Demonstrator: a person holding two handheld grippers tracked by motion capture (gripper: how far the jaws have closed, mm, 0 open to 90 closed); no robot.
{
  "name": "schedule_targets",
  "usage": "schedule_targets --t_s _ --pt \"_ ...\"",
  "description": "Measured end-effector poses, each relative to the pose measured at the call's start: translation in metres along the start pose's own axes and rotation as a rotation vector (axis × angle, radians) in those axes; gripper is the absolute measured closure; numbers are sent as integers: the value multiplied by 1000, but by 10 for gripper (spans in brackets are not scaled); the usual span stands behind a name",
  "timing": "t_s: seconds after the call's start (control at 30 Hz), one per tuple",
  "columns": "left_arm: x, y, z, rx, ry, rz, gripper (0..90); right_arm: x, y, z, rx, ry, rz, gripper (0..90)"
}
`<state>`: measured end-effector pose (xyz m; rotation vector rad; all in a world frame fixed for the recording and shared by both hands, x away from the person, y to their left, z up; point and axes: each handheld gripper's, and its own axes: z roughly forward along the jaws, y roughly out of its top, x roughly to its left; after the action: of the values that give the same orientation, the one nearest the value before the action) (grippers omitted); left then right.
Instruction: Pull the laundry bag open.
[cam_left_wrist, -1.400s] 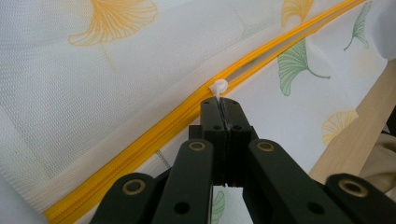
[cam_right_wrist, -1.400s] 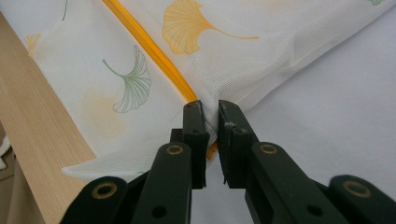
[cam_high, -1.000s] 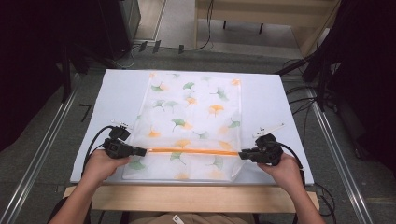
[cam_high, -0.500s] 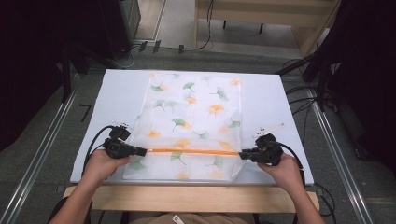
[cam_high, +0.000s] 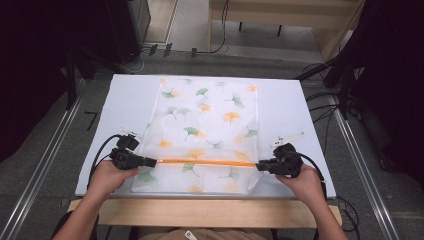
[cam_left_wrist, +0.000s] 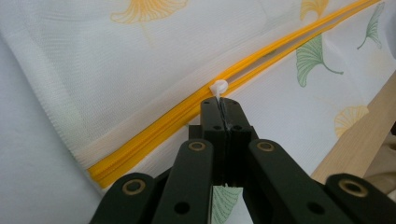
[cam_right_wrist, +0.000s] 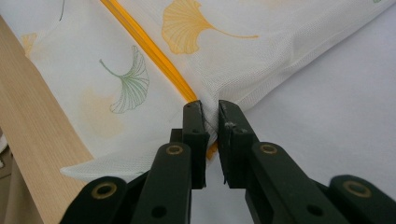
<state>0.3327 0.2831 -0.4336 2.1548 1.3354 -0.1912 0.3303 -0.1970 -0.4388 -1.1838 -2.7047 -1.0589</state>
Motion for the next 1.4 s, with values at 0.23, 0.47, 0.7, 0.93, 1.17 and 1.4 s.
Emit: schedule_targets --t_s 0.23,0.47,0.7,0.93,1.17,1.4 --pt "6 -5 -8 -5 22 -24 900 0 0 0 1 0 4 837" --pt "15 -13 -16 -20 31 -40 900 0 0 0 3 -3 3 837" --pt "15 -13 -16 -22 27 -39 900 0 0 1 5 -2 4 837" --pt "15 -13 -16 -21 26 -41 900 0 0 1 7 -3 7 837" --pt "17 -13 -16 -19 19 -45 900 0 0 1 8 -3 6 836" --pt "17 -13 -16 -22 18 -50 900 0 0 1 5 -5 0 834"
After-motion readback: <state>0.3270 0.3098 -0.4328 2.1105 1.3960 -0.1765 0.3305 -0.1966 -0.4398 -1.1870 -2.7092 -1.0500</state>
